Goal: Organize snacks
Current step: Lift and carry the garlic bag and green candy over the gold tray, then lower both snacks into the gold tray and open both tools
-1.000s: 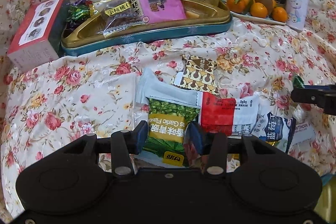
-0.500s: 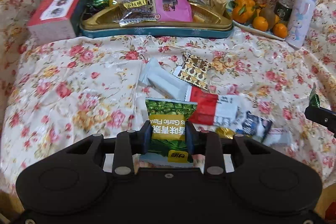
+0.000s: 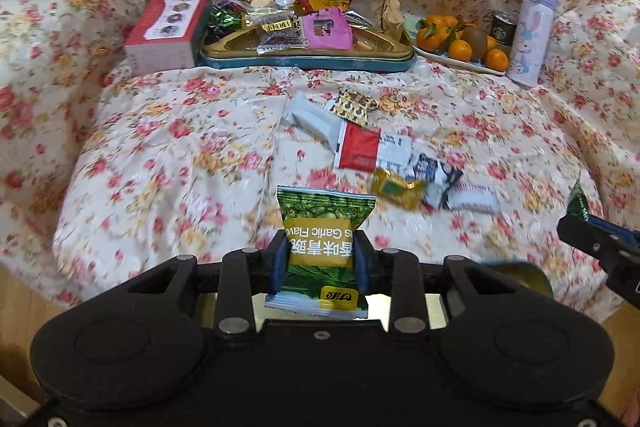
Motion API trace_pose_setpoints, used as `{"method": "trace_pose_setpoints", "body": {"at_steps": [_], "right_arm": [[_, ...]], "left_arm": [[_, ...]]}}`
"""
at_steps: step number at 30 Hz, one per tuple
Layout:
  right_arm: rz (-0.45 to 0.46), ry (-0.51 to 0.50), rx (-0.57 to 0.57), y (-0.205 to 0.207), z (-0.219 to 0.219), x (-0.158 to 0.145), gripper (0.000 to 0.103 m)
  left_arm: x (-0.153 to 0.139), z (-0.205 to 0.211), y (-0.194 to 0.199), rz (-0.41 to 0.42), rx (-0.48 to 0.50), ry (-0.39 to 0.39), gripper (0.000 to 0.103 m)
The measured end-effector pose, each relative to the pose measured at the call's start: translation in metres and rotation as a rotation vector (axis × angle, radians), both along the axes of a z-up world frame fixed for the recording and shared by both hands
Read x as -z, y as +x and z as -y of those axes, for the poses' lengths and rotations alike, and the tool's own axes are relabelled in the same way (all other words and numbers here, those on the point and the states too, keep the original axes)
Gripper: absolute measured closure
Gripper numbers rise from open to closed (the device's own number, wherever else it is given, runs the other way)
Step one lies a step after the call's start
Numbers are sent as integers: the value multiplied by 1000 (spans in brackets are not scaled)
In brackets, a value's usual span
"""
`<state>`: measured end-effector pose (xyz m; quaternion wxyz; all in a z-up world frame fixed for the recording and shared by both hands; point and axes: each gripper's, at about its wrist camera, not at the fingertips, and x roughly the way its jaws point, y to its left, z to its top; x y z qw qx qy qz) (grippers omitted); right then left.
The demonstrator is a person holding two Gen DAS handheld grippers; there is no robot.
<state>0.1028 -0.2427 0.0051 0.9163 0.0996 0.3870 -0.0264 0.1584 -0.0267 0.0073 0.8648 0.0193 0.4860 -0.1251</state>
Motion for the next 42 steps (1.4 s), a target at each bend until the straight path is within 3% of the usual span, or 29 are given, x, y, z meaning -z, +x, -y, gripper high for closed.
{"method": "trace_pose_setpoints", "body": {"at_steps": [4, 11, 23, 37, 42], "right_arm": [[7, 2, -18, -23, -12, -2, 74], [-9, 7, -39, -56, -30, 3, 74], [-115, 15, -28, -103, -37, 24, 74], [-107, -12, -21, -103, -36, 22, 74], [-116, -12, -20, -102, -34, 23, 73]], "left_arm": [[-2, -3, -26, 10, -13, 11, 62], [12, -2, -59, -56, -11, 20, 62], [29, 10, -93, -108, 19, 47, 62], [30, 15, -99, -66, -4, 129, 61], [28, 14, -100, -46, -7, 132, 56]]}}
